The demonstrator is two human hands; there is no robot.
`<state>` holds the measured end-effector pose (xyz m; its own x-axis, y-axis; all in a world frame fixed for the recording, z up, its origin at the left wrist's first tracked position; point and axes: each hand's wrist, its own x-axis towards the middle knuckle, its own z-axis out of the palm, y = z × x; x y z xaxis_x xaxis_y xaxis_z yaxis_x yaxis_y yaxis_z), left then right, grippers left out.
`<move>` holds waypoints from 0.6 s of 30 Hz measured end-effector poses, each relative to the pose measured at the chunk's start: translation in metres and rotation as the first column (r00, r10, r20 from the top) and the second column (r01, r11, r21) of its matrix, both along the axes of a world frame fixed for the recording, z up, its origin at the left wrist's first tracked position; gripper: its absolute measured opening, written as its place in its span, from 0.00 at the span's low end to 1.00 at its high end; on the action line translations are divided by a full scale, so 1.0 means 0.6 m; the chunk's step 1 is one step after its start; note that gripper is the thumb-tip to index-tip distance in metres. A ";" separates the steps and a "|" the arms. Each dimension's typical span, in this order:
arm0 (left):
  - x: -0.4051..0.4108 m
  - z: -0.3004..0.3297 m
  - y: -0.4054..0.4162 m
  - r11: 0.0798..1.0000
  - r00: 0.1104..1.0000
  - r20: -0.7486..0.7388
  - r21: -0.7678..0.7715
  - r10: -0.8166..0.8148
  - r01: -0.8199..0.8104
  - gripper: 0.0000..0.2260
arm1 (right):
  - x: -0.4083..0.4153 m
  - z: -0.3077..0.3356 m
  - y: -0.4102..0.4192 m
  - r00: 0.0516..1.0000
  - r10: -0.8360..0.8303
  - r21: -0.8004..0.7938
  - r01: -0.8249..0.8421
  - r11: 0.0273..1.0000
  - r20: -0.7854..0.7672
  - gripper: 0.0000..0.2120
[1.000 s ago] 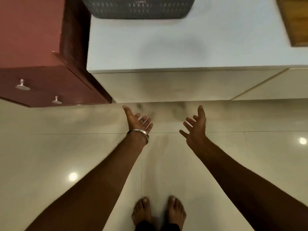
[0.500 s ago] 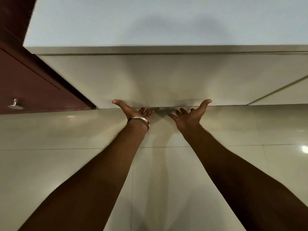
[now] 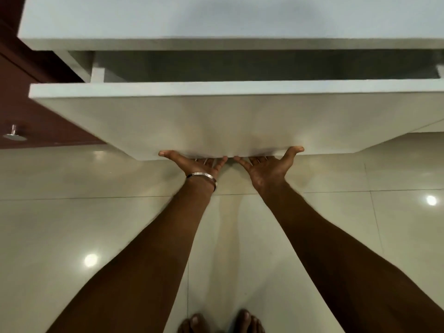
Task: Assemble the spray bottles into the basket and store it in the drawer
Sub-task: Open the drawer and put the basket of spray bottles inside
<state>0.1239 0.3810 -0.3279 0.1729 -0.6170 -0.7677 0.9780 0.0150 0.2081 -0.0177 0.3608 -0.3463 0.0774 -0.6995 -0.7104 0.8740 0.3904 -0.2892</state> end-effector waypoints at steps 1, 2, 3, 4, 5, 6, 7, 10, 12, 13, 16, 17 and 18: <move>-0.006 0.001 0.017 1.000 1.000 -0.009 0.011 0.008 -0.008 0.48 | -0.002 0.001 0.019 1.000 -0.004 0.012 0.004 1.000 0.000 0.51; -0.011 0.003 0.034 1.000 1.000 -0.013 0.016 0.009 -0.009 0.48 | -0.006 0.001 0.037 1.000 -0.002 0.017 0.002 1.000 -0.005 0.51; -0.015 0.003 0.053 1.000 1.000 -0.012 0.019 0.006 -0.006 0.48 | -0.010 0.002 0.056 1.000 0.003 0.021 -0.002 1.000 -0.008 0.52; -0.018 0.003 0.069 1.000 1.000 -0.016 0.023 0.005 -0.005 0.48 | -0.013 0.001 0.073 1.000 0.002 0.032 -0.001 0.999 -0.007 0.52; -0.021 0.003 0.088 1.000 1.000 -0.026 0.029 0.004 -0.004 0.48 | -0.016 0.002 0.092 1.000 -0.007 0.048 0.007 0.999 -0.003 0.52; -0.024 0.003 0.105 1.000 0.999 -0.037 0.031 0.005 -0.003 0.48 | -0.019 0.003 0.109 1.000 -0.016 0.058 0.016 0.998 -0.004 0.52; -0.027 0.003 0.123 1.000 0.999 -0.037 0.027 0.004 -0.003 0.48 | -0.021 0.004 0.126 1.000 -0.016 0.060 0.016 0.998 -0.005 0.52; -0.035 0.003 0.171 0.999 0.999 -0.038 0.034 -0.001 0.002 0.48 | -0.031 0.005 0.176 1.000 -0.018 0.069 0.018 0.997 -0.004 0.52; -0.042 0.003 0.203 1.000 0.999 -0.032 0.030 -0.002 0.003 0.48 | -0.036 0.008 0.210 1.000 -0.006 0.070 0.006 0.998 -0.003 0.51; -0.048 0.004 0.221 0.999 1.000 -0.026 0.040 0.001 0.000 0.48 | -0.039 0.010 0.227 1.000 -0.003 0.077 0.003 0.997 0.003 0.51; -0.059 -0.004 0.267 1.000 1.000 -0.019 0.018 -0.002 0.002 0.48 | -0.052 0.011 0.271 1.000 -0.009 0.087 0.011 0.996 -0.020 0.51; -0.061 -0.006 0.281 1.000 1.000 -0.013 0.011 -0.003 0.003 0.48 | -0.054 0.011 0.284 1.000 -0.011 0.090 0.013 0.996 -0.016 0.51; -0.064 -0.007 0.292 1.000 1.000 -0.011 0.010 -0.007 0.007 0.48 | -0.056 0.012 0.294 1.000 -0.013 0.097 0.013 0.995 -0.006 0.51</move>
